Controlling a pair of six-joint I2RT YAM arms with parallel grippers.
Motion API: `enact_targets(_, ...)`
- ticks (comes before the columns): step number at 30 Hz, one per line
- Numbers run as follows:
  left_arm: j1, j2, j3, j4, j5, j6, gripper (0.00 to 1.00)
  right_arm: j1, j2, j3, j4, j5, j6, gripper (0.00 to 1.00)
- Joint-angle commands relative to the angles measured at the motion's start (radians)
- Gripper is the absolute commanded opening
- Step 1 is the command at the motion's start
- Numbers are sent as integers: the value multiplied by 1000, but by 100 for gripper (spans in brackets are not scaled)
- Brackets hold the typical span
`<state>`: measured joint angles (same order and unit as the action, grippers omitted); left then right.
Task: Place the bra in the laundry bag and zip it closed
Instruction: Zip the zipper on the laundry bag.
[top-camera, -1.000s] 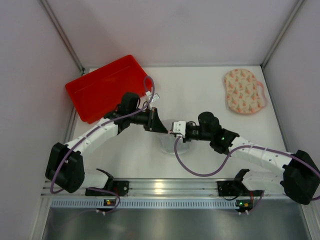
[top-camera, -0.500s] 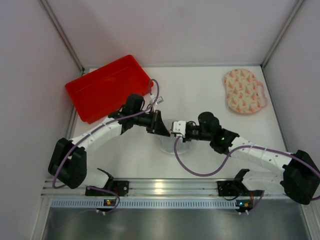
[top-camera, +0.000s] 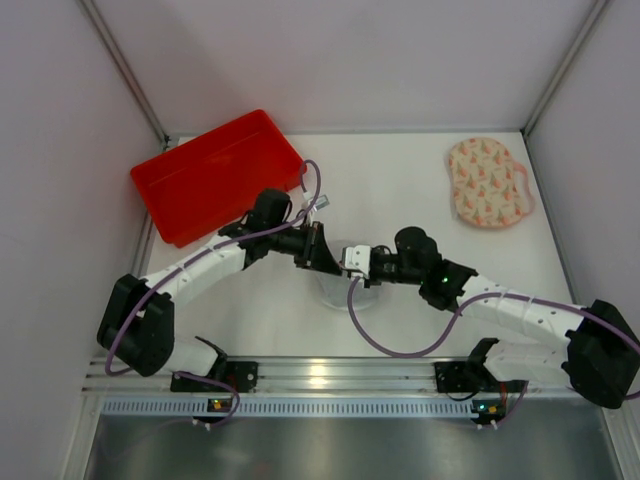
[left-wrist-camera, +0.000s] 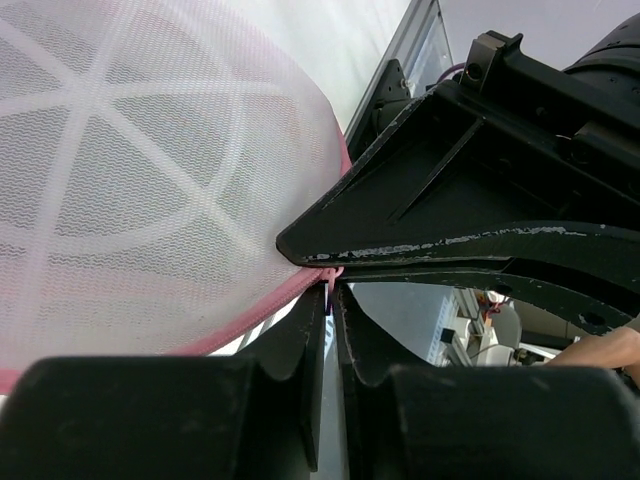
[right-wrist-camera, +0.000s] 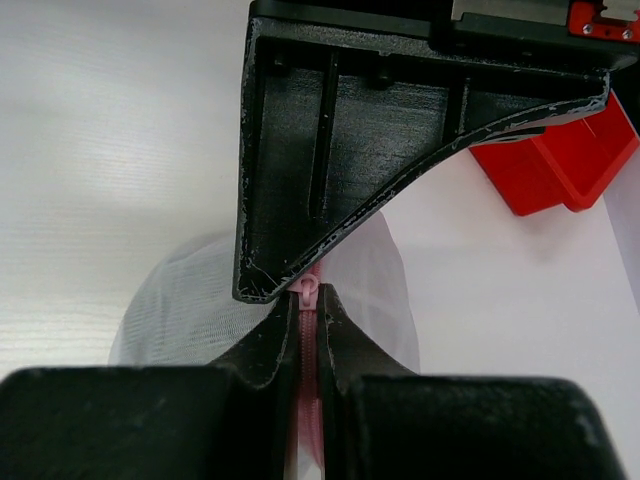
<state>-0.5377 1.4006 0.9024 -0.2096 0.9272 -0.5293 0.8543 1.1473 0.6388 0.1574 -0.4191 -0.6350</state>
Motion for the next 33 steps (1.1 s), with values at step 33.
enact_targets(33,122,-54,0,-74,-8,111,0,-21,-123,-42,-73,60,-61,33)
